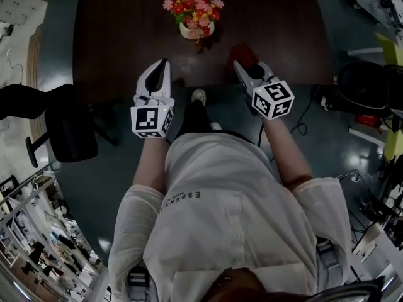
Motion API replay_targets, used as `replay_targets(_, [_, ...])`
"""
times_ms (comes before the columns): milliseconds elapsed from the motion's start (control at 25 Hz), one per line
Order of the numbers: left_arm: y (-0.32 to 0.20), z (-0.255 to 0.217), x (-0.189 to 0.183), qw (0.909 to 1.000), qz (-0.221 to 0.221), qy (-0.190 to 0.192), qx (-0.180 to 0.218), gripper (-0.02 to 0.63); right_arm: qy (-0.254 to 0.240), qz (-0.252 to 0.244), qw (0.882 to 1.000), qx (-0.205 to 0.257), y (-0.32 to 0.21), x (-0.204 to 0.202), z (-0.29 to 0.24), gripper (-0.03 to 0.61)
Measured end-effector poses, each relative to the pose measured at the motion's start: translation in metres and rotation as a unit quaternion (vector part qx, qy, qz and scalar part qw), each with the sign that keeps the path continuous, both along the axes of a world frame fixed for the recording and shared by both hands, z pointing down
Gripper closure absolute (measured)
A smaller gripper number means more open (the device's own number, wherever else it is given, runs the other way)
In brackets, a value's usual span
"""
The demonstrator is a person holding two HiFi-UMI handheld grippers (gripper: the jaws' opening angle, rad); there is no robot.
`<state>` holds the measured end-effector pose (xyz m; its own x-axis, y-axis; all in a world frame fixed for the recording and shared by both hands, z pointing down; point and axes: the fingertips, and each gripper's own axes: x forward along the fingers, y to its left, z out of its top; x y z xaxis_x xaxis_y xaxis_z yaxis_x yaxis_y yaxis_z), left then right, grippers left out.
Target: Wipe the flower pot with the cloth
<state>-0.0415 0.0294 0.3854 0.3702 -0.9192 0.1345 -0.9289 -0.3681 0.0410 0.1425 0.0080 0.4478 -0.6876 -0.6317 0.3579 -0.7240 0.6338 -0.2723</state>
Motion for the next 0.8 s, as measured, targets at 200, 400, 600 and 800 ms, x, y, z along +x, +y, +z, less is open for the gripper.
replay_targets(200, [0.07, -0.009, 0.044, 0.9991, 0.039, -0.013, -0.001, 0.599, -0.008, -0.064, 0.997, 0.029, 0.074, -0.006, -0.022, 0.528])
replay_targets(400, [0.115, -0.012, 0.058, 0.9996, 0.028, -0.008, -0.003, 0.598, -0.008, -0.071, 0.997, 0.035, 0.122, -0.001, -0.024, 0.528])
replay_targets(600, [0.137, -0.023, 0.055, 0.9999, -0.005, 0.007, -0.009, 0.6, 0.018, -0.042, 0.997, 0.057, 0.145, 0.018, -0.033, 0.528])
replay_targets(800, [0.145, -0.038, 0.052, 0.9994, -0.015, 0.03, -0.008, 0.598, 0.043, -0.004, 0.996, 0.08, 0.154, 0.031, -0.043, 0.528])
